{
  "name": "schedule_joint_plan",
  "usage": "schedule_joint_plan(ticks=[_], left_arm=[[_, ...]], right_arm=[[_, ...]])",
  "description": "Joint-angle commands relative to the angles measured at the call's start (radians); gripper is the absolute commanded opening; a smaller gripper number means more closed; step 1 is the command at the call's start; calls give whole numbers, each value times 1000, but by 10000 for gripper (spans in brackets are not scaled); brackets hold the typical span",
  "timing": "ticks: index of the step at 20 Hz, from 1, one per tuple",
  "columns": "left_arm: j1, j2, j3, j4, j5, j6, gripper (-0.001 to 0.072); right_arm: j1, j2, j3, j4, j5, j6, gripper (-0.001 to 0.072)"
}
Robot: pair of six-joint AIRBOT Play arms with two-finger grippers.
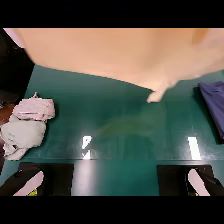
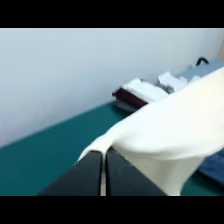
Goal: Fold the shirts.
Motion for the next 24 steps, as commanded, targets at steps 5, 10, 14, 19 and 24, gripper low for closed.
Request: schedule_joint_plan(ticks=[5, 10, 14, 19, 24], left_arm=[[7, 200, 76, 7, 128, -9, 23], [7, 200, -66, 98, -12, -138, 22], [7, 119, -425, 195, -101, -180, 22], [7, -185, -757, 200, -131, -139, 23], [7, -510, -767, 161, 49, -60, 23]], right_arm=[[1, 7, 280, -175, 92, 5, 17], [1, 30, 112, -195, 225, 98, 14], [3, -140, -40, -185, 486, 193, 15], [101, -457, -242, -194, 573, 213, 15], [175, -762, -259, -193, 387, 202, 15]])
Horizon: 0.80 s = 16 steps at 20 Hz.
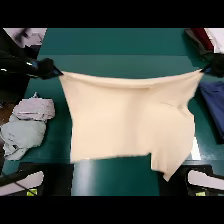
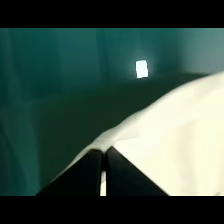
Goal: Fold the shirts.
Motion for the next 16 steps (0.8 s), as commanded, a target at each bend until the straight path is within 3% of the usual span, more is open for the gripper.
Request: schedule_joint_plan(ticks=[1, 5, 8, 10, 13, 16], left_arm=[[1, -195, -13, -53, 156, 69, 23], [0, -250, 64, -189, 356, 178, 22], [0, -250, 97, -198, 406, 232, 23], [0, -256, 97, -189, 374, 249, 23], [0, -264, 85, -165, 288, 250, 23], [0, -264, 29, -146, 224, 250, 23]], right_arm=[[45, -202, 19, 2, -155, -4, 15], [73, -312, 179, 1, -346, -5, 15], [79, -333, 245, -2, -433, -58, 15], [79, -332, 250, -51, -419, -67, 15], [79, -331, 232, -166, -282, -68, 14], [79, -298, 112, -248, -225, -64, 14]])
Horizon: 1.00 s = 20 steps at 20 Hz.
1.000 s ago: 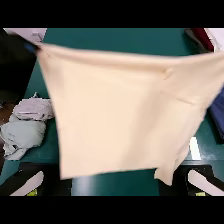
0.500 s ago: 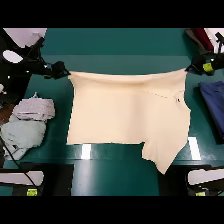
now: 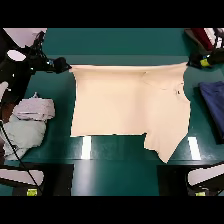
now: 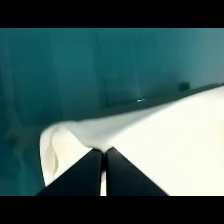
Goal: Fold the shirts.
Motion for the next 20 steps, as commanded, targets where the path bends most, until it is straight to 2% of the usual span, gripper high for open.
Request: schedule_joint_plan(ticks=[1, 6, 9, 10, 11, 12, 13, 14, 15, 18, 20], left_arm=[[0, -4, -64, 17, -66, 11, 23], [0, -4, -202, 17, -10, 11, 23], [0, -6, -211, 16, -29, 10, 25], [0, -6, -211, 16, -44, 6, 86], [0, -6, -211, 14, -67, 6, 334], [0, -6, -210, 14, -97, 6, 468], [3, -5, -206, 19, -130, 6, 467], [14, -2, -201, 20, -173, 5, 467], [30, 2, -190, 20, -225, 0, 467], [105, 43, -172, 28, -397, -20, 467], [142, 102, -203, 97, -458, -20, 467]], right_arm=[[-2, 37, -123, -110, 58, 0, 14], [-2, 120, -356, -106, -13, 0, 16], [4, 146, -431, -100, -39, 8, 17], [4, 149, -438, -98, -39, 22, 19], [3, 148, -433, -97, -22, 29, 25], [-3, 148, -418, -98, 14, 29, 93], [-4, 149, -398, -97, 57, 29, 222], [-8, 148, -370, -98, 109, 22, 318], [-18, 153, -342, -96, 163, 9, 367], [-62, 219, -310, -33, 320, -75, 386], [-108, 298, -351, 32, 383, -102, 385]])
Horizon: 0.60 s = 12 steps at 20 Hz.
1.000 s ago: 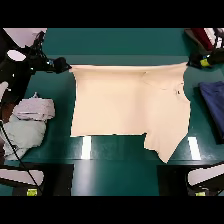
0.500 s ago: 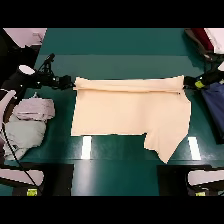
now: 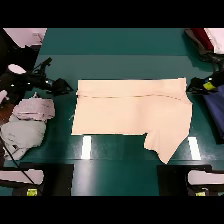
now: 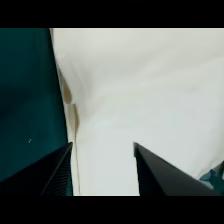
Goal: Fold the shirts.
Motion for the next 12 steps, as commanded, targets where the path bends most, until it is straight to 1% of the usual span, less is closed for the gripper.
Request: schedule_joint_plan(ticks=[1, 2, 3, 4, 8, 10, 12], left_arm=[[55, 97, -61, 104, -147, -11, 467], [55, 146, -127, 151, -145, -24, 467], [54, 191, -208, 159, -152, -35, 466], [54, 231, -292, 156, -151, -35, 467], [54, 378, -610, 150, -31, -36, 466], [54, 419, -704, 143, 3, -35, 466], [54, 425, -748, 118, 26, -33, 466]], right_arm=[[-65, 116, -47, 112, 150, -58, 384], [-86, 160, -90, 144, 149, -62, 381], [-104, 201, -133, 171, 142, -68, 361], [-113, 235, -171, 189, 127, -69, 361], [-116, 347, -299, 213, 38, -69, 361], [-109, 375, -325, 214, 34, -69, 361], [-109, 385, -327, 214, 39, -69, 361]])
